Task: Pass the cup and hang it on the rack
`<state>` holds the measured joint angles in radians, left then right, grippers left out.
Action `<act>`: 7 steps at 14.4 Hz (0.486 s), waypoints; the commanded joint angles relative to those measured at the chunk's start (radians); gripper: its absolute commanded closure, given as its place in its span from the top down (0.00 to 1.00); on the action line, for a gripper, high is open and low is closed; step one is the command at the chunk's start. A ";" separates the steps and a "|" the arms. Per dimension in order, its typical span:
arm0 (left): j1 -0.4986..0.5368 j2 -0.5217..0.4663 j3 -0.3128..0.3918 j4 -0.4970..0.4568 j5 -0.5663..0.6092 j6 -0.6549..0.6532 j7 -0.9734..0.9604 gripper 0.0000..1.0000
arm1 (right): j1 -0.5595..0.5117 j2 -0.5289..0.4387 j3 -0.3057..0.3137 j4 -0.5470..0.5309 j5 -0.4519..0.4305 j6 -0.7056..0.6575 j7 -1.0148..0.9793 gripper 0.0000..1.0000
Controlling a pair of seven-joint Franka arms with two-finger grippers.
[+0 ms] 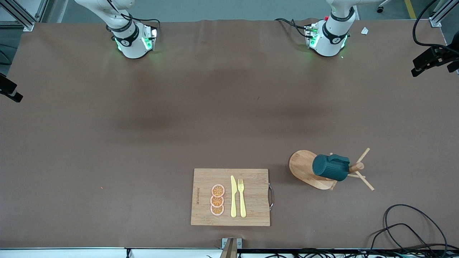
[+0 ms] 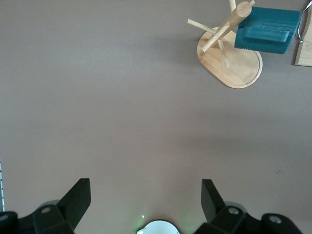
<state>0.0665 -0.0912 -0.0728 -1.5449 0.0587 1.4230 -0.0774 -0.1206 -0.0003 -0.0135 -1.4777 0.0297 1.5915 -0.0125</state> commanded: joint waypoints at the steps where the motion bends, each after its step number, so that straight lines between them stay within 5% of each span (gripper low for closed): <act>1: 0.004 -0.019 -0.030 -0.018 -0.011 -0.013 0.019 1.00 | -0.014 -0.007 0.012 -0.004 -0.005 -0.002 -0.006 1.00; 7: -0.048 0.001 -0.051 -0.023 -0.043 -0.007 -0.002 1.00 | -0.014 -0.007 0.012 -0.004 -0.005 -0.002 -0.006 1.00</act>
<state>0.0154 -0.0857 -0.1102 -1.5586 0.0274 1.4143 -0.0789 -0.1206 -0.0003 -0.0136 -1.4777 0.0297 1.5915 -0.0125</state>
